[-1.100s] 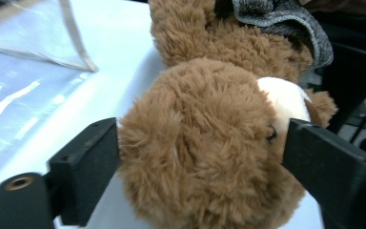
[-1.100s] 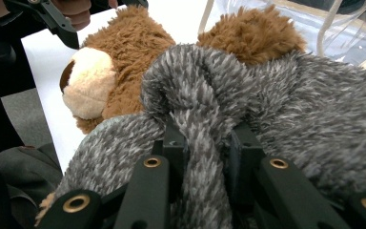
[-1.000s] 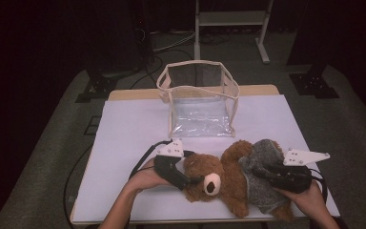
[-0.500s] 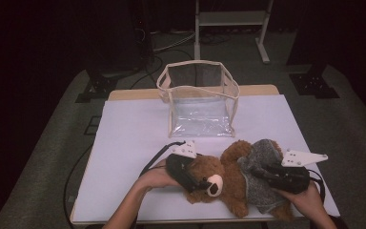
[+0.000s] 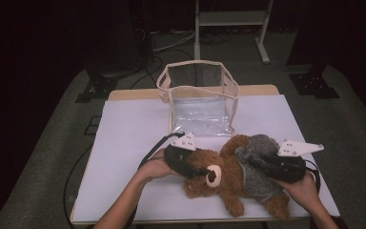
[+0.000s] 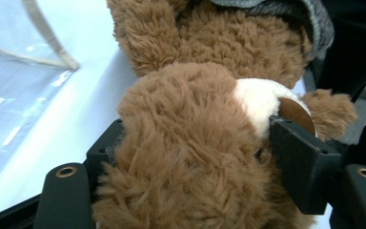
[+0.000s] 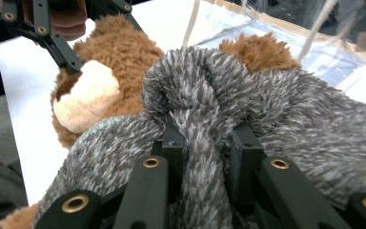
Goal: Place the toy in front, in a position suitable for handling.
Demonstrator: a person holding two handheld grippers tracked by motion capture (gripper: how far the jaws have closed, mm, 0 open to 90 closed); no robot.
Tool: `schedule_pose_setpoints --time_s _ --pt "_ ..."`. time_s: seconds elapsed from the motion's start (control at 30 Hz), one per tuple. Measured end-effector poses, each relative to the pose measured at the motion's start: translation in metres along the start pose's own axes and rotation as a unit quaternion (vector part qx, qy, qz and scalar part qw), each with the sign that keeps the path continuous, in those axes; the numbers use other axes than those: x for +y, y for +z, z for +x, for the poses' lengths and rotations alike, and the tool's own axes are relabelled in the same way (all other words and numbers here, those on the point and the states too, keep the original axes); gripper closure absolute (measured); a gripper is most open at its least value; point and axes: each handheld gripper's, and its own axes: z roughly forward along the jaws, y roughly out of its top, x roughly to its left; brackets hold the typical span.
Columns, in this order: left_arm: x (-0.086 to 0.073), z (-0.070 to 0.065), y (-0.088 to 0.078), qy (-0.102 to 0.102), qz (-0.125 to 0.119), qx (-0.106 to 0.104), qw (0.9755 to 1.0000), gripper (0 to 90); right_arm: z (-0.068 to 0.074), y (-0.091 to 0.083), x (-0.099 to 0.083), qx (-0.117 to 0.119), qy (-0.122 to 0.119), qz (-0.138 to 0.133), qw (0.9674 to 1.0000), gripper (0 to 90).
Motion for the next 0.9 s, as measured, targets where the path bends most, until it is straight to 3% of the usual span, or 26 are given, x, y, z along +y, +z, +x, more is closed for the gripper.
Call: schedule_pose_setpoints --time_s 0.27,0.4,0.57,0.67,0.77,0.9 --pt "0.01 0.02 -0.025 0.032 0.031 0.037 0.9983 30.3 -0.013 0.04 0.029 0.023 -0.007 -0.003 0.9997 72.1" --pt "0.001 0.026 -0.038 0.026 0.033 0.052 0.9978 30.3 -0.018 0.059 0.043 0.035 -0.013 0.004 0.9993 72.0" --pt "-0.019 0.023 -0.04 -0.001 0.01 0.046 0.9989 28.9 -0.022 0.068 0.044 0.059 -0.001 0.025 0.998 71.9" --pt "-0.027 0.02 -0.042 -0.016 -0.014 0.038 0.9991 25.2 -0.014 0.069 0.038 0.079 0.001 0.038 0.9962 71.9" --pt "-0.027 0.017 -0.046 -0.025 -0.032 0.04 0.9984 20.1 -0.003 0.063 0.031 0.078 -0.01 0.035 0.9963 72.0" --pt "-0.027 0.014 -0.047 -0.029 -0.042 0.036 0.9981 21.8 0.012 0.053 0.021 0.075 -0.022 0.028 0.9965 72.2"
